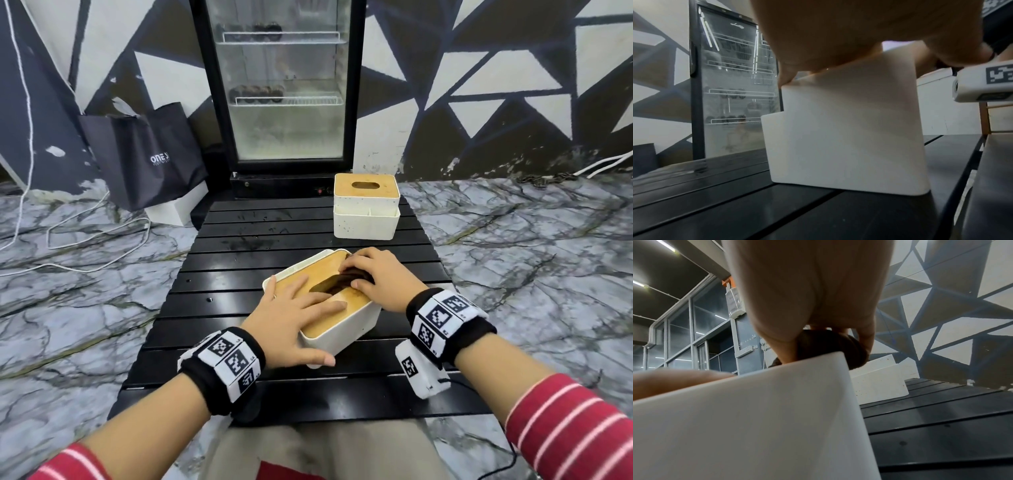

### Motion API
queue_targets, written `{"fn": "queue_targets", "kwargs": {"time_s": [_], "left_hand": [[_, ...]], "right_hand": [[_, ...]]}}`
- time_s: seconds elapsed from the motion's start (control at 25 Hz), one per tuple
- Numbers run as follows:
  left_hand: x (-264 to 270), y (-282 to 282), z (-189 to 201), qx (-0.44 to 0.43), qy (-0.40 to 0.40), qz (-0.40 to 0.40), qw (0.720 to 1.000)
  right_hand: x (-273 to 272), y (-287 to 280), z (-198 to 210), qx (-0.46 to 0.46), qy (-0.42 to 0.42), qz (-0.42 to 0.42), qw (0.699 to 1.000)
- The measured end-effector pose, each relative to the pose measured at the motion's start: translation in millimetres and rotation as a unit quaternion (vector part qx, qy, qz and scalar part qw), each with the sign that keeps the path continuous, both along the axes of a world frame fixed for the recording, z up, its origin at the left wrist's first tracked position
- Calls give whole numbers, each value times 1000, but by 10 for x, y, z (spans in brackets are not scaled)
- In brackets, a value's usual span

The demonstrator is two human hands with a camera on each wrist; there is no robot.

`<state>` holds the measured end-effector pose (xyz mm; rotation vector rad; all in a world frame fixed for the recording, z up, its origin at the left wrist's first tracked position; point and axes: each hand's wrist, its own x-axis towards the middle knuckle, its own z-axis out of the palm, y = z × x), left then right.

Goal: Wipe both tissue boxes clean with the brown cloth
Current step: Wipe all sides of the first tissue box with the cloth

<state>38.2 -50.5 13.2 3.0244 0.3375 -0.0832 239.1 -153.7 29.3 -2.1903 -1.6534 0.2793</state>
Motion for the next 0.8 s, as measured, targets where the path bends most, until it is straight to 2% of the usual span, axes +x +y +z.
{"fn": "queue_targets", "kwargs": {"time_s": [0.08,0.16,0.32,0.44,0.52,0.64,0.72,0.8], "left_hand": [[7,7,-30,22,18,-5,1000],[16,4,-40,13,-10,-6,1000],[53,19,-47,-15,-46,19,999],[108,92,66,-104,-127,62,984],[138,124,147,-199,-187,80,958],[148,155,285,-371,-248,128,886],[146,189,331,-420,-268,151,854],[143,223,333,-432,-276,158,844]], "right_hand": [[-7,-2,-7,5,13,-14,1000],[0,-15,-5,32,55,-25,998],[47,-110,102,153,125,-66,978],[50,-207,211,250,160,-90,951],[14,-253,222,281,181,-108,936],[-112,-255,170,299,198,-115,927],[-202,-195,111,288,200,-109,930],[-264,-111,37,271,186,-101,939]]}}
